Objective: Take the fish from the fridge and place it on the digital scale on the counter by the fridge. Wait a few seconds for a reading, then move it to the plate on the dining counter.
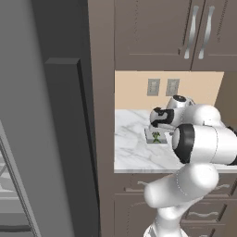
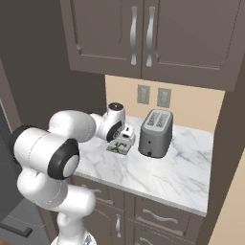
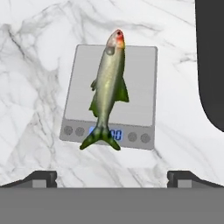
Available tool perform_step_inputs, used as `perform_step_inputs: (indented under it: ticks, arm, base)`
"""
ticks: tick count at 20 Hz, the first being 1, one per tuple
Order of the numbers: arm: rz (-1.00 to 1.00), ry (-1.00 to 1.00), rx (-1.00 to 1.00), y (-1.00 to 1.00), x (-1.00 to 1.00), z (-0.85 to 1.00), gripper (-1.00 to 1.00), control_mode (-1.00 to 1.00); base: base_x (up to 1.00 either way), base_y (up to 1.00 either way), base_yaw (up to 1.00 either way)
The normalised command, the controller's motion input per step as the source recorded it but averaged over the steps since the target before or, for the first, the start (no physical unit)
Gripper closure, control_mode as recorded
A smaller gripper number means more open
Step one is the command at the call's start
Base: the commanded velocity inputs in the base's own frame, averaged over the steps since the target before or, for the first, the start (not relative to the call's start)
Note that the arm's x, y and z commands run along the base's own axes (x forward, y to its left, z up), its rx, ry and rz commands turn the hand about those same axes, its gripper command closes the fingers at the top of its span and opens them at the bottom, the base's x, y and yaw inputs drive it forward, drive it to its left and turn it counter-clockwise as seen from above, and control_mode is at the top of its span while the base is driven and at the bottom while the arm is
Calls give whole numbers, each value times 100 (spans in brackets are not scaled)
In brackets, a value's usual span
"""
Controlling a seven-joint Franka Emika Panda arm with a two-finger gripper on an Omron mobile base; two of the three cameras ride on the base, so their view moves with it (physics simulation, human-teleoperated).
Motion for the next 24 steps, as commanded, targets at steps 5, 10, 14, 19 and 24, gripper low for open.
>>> perform_step_inputs:
  ticks: [5,10,14,19,24]
  arm:
    - [0,0,0,0,28,-8,-100,-100]
    - [0,0,0,12,16,-7,-100,-100]
    - [0,0,0,9,31,-15,-100,-100]
    - [0,0,0,0,33,-34,-100,-100]
    - [0,0,0,0,17,-41,-100,-100]
  base:
    - [0,0,0]
    - [0,0,0]
    - [0,0,0]
    - [0,0,0]
    - [0,0,0]
